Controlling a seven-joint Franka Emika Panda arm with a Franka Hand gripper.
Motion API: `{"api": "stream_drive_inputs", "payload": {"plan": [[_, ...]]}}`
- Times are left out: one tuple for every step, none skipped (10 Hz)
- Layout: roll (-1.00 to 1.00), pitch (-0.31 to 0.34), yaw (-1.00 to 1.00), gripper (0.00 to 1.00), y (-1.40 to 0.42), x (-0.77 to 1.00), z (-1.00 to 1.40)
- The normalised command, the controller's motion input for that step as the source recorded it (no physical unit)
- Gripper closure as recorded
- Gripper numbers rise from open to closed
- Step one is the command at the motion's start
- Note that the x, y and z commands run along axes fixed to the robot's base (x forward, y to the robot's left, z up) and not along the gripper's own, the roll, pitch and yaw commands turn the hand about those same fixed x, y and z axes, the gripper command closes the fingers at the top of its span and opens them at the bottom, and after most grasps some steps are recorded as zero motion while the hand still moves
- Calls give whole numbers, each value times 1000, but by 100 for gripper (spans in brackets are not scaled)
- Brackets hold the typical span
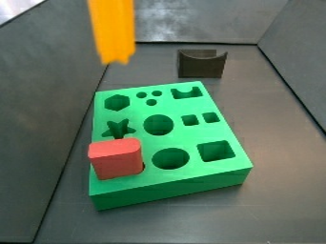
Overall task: Pick up the star object. Move up. Move to above the board. Insert the star object.
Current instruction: Insert the star object.
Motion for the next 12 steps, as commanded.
{"api": "stream_drive_inputs", "payload": {"plan": [[-67, -70, -797, 100, -157, -191, -657], [-20, -126, -920, 100, -191, -23, -480], [-14, -127, -934, 100, -197, -3, -434], [-69, -121, -926, 100, -174, 0, -294], [-109, -121, -914, 100, -160, 0, -177], [-97, -114, -926, 100, -169, 0, -137], [-89, -99, -926, 100, -177, 0, -117], [61, 76, -137, 100, 0, 123, 80], [0, -4, 0, 100, 0, 0, -66], [0, -34, 0, 100, -157, 0, -426], [0, -89, -60, 100, -303, 0, -654], [0, -110, 0, 100, -237, 0, -537]]}}
